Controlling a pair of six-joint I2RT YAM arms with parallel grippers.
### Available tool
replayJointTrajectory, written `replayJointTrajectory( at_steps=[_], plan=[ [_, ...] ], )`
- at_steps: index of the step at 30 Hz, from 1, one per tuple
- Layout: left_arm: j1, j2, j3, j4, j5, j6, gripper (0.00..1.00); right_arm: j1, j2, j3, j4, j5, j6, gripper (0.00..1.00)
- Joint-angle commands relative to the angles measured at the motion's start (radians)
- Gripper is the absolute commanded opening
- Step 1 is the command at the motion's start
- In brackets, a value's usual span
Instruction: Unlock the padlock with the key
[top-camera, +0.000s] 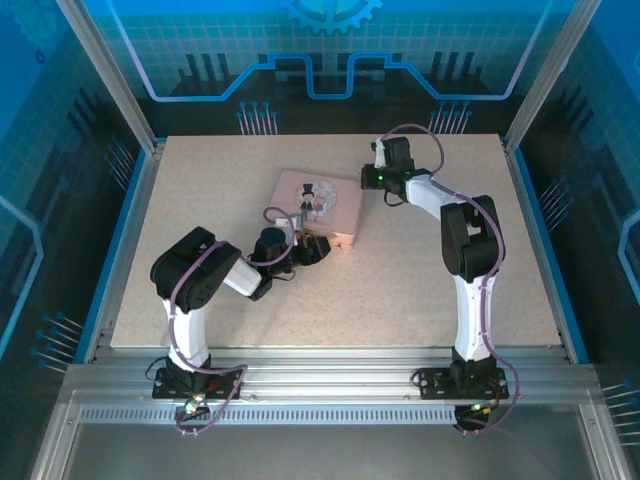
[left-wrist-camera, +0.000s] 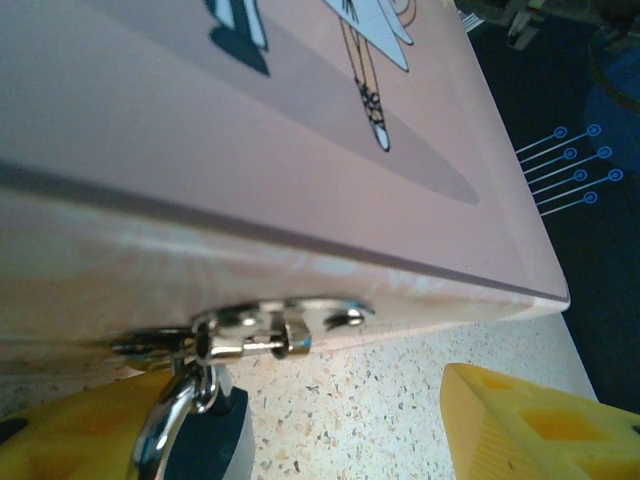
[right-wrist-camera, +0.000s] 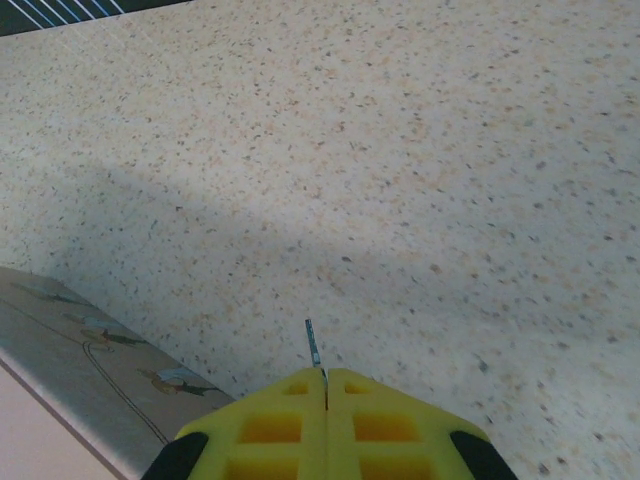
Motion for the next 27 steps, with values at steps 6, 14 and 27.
replayJointTrajectory(
  at_steps=[6,14,27],
  plan=[
    [0.039,-0.058,-0.003,-0.105,0.025,0.040,0.63,0.024,0.069,0.054,-0.093,-0.030,-0.001,0.00],
    [0.060,-0.065,-0.004,-0.129,0.062,0.036,0.49,0.025,0.046,0.027,-0.083,-0.025,-0.008,0.00],
    [0.078,-0.073,0.008,-0.182,0.095,0.033,0.28,0.027,0.020,0.001,-0.078,-0.021,-0.016,0.00]
  ],
)
